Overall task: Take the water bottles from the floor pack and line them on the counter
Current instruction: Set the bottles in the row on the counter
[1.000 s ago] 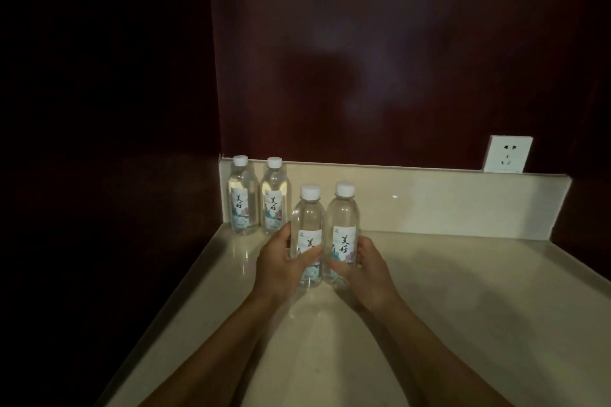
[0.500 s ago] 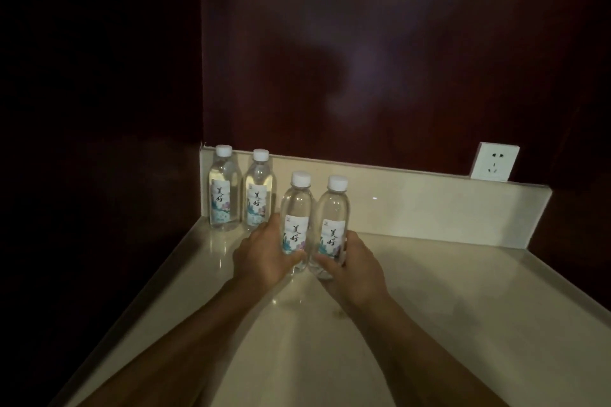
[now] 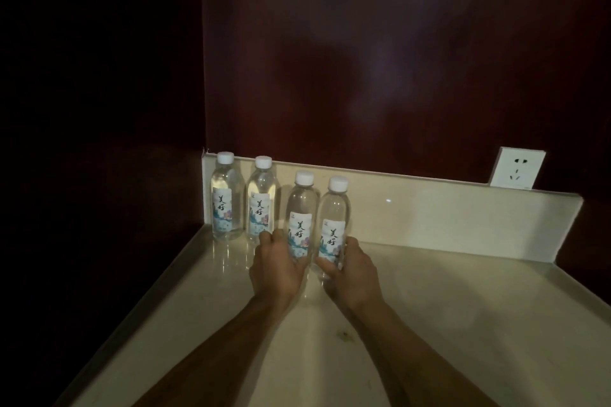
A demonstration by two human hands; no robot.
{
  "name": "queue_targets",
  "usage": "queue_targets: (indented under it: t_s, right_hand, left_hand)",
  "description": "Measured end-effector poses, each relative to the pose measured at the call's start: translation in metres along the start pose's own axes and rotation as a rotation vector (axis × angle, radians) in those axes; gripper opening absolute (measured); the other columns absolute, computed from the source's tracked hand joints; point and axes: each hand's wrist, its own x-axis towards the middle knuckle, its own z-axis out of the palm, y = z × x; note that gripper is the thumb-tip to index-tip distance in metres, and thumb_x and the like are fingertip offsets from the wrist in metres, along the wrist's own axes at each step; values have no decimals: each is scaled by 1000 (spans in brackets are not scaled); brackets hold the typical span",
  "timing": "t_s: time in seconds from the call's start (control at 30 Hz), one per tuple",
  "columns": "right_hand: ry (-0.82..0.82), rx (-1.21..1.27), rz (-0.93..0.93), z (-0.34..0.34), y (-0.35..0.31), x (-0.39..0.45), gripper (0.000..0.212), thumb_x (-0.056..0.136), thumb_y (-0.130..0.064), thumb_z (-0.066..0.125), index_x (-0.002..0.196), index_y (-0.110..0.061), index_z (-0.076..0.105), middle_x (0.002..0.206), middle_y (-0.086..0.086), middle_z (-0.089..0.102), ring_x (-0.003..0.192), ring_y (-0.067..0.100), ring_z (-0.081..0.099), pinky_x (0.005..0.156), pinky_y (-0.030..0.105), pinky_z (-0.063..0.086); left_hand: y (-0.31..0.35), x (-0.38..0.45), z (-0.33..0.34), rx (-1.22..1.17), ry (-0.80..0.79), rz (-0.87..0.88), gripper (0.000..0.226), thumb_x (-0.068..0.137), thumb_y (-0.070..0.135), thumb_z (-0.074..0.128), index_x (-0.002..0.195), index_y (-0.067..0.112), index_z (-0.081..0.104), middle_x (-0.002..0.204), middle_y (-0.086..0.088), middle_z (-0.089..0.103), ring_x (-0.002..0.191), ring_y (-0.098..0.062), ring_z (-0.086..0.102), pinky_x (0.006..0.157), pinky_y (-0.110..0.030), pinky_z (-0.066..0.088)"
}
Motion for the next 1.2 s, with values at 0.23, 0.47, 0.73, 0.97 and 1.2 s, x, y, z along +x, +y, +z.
queue_targets:
  t_s: [0.23,0.47,0.73,0.97,1.2]
  right_hand:
    - [24,-50,35,10,2,23,41,85,-43,70,113,-19,52,108,0,65,90,19,61,69,26,40]
    - [61,-38,43,24,3,43,42,86,-44,69,117,-22,53,109,-3,64,86,12,58,70,24,41]
    - [58,-99,7,29,15,55,38,88,-48,64,114,-25,50,108,-5,60,84,11,56,72,29,47]
    - [14,-165,77,34,16,60,41,92,-52,55,118,-23,44,115,-2,64,100,23,64,73,30,41]
    - [57,-200,61,38,19,61,42,94,-56,48,117,-21,45,114,0,63,98,24,64,75,34,45]
  left_hand:
    - [1,13,11,54,-20,-20,52,90,46,68,132,20,51,127,0,61,114,-21,63,85,-33,50]
    - [3,27,20,101,-42,-28,49,94,45,62,133,18,49,127,-1,61,113,-21,64,87,-34,51]
    - [3,37,31,142,-64,-63,40,97,43,60,123,17,46,117,-2,67,106,-22,68,79,-34,51]
    - [3,41,37,199,-56,-41,39,98,44,56,123,15,44,117,-5,67,107,-26,67,81,-37,51]
    - [4,40,37,184,-36,-34,41,98,45,56,123,15,44,117,-6,68,108,-29,67,83,-37,51]
